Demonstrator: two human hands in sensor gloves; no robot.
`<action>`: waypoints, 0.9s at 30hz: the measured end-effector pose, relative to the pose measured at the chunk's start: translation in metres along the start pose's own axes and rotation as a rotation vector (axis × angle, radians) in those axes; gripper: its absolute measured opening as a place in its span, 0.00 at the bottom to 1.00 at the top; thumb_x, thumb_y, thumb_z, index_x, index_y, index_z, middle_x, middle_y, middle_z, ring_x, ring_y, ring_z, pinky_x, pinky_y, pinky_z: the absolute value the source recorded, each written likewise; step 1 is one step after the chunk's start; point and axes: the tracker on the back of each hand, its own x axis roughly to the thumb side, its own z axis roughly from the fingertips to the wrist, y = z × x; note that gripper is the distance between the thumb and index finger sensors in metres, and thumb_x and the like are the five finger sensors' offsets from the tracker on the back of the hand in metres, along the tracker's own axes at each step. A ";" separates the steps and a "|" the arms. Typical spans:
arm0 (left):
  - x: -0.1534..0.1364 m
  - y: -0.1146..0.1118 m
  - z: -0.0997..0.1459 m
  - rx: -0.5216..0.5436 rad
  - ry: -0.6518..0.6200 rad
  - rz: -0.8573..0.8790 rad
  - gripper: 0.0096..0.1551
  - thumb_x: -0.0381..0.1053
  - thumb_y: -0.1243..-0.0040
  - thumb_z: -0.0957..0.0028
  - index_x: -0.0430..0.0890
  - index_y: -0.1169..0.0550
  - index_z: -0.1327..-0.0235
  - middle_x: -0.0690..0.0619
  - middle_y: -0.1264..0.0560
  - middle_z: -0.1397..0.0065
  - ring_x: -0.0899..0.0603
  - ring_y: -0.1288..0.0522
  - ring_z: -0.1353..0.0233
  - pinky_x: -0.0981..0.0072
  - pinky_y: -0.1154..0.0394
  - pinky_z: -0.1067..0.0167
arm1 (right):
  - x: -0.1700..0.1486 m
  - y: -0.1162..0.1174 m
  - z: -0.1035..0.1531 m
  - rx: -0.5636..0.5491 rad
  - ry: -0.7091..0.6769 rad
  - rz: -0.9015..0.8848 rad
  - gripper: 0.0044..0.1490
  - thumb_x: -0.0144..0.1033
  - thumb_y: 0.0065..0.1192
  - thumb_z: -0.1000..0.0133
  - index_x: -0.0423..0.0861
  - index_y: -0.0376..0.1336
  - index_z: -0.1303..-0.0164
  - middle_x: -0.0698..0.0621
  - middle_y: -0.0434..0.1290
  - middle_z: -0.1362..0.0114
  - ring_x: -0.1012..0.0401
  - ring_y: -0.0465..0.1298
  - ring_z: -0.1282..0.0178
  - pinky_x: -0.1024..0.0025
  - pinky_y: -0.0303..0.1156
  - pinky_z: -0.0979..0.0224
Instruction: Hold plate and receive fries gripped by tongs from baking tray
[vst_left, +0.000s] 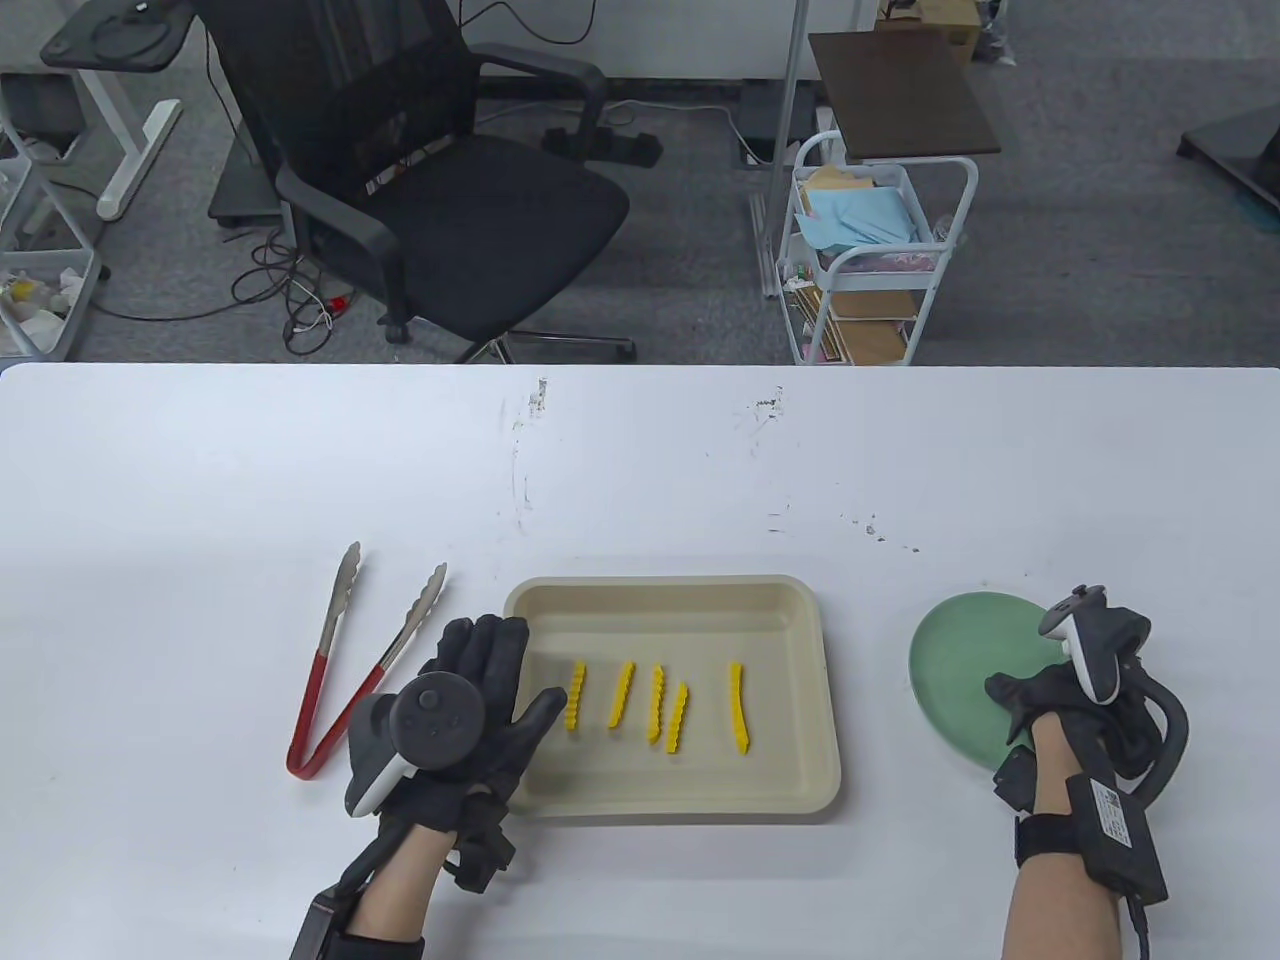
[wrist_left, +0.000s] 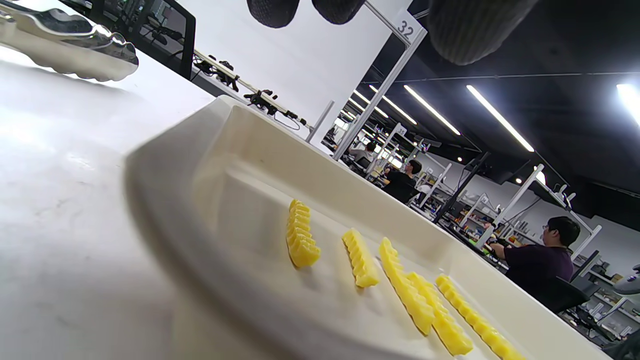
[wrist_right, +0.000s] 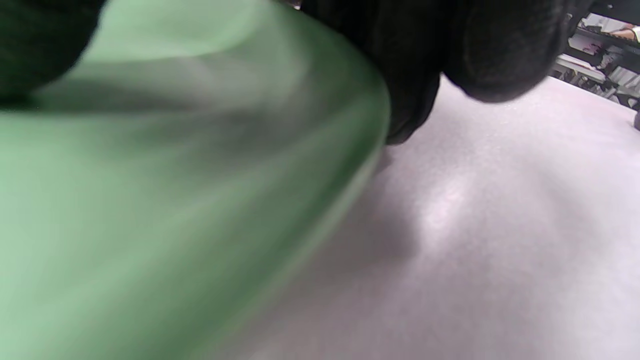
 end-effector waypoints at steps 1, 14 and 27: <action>0.000 0.000 0.000 -0.001 0.000 0.002 0.47 0.67 0.56 0.36 0.43 0.55 0.15 0.40 0.57 0.12 0.30 0.64 0.17 0.26 0.62 0.29 | -0.004 -0.001 -0.002 -0.003 0.001 -0.029 0.75 0.71 0.65 0.74 0.44 0.41 0.23 0.49 0.67 0.37 0.54 0.82 0.52 0.50 0.78 0.47; 0.000 0.000 0.000 -0.013 0.000 0.017 0.47 0.67 0.56 0.36 0.43 0.55 0.15 0.40 0.57 0.12 0.30 0.64 0.17 0.26 0.62 0.29 | -0.047 -0.018 -0.002 0.222 -0.272 -0.645 0.35 0.45 0.65 0.52 0.53 0.62 0.33 0.51 0.72 0.45 0.61 0.87 0.72 0.61 0.83 0.67; -0.002 0.001 0.001 -0.014 0.010 0.020 0.47 0.67 0.56 0.36 0.44 0.54 0.15 0.41 0.57 0.12 0.30 0.64 0.17 0.26 0.62 0.29 | -0.031 -0.027 0.050 0.319 -0.665 -1.089 0.38 0.43 0.58 0.47 0.41 0.55 0.29 0.46 0.77 0.47 0.59 0.87 0.75 0.62 0.82 0.69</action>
